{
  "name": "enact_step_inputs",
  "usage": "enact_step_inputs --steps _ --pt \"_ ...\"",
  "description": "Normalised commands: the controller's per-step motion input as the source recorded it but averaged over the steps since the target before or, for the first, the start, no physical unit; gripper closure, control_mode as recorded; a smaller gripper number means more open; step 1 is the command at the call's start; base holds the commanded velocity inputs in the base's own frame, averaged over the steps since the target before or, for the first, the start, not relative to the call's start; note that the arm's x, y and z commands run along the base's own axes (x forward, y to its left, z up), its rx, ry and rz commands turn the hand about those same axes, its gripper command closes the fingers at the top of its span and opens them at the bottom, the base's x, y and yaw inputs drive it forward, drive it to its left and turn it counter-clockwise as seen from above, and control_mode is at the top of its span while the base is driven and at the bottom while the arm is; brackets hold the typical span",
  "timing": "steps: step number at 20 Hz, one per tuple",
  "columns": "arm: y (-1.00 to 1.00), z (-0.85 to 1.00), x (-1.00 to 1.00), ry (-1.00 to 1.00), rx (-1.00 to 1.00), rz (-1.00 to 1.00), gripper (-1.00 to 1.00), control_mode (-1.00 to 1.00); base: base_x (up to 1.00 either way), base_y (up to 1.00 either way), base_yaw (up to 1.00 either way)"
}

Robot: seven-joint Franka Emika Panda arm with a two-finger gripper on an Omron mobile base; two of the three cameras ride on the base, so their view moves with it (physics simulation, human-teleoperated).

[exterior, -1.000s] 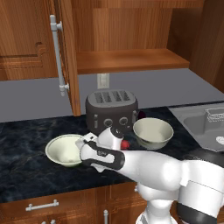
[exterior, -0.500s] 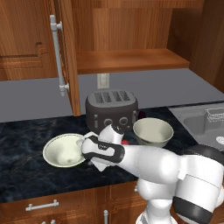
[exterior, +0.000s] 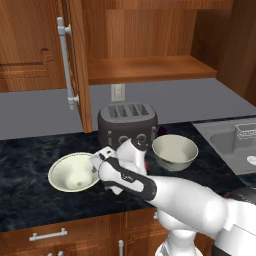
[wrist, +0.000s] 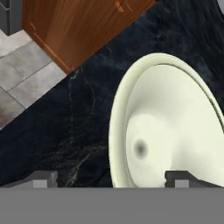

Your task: Pick both bowls and place them on the counter. Then place the bell pepper in one bowl and place the shrimp in the other bowl.

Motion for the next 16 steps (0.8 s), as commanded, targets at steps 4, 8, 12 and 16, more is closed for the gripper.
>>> enact_step_inputs --steps 4,8,12,16 --pt "-0.24 0.25 -0.18 0.05 -0.01 -0.11 -1.0 -1.0 0.0 0.0 0.0" --pt "-0.29 0.34 -0.05 0.06 -0.01 -0.15 -1.0 -1.0 0.0 0.0 0.0" --pt "-0.28 0.55 -0.09 0.03 0.0 -0.19 -1.0 -1.0 0.0 0.0 0.0" --pt "-0.26 0.48 -0.15 0.05 0.0 -0.25 -1.0 -1.0 0.0 0.0 0.0"
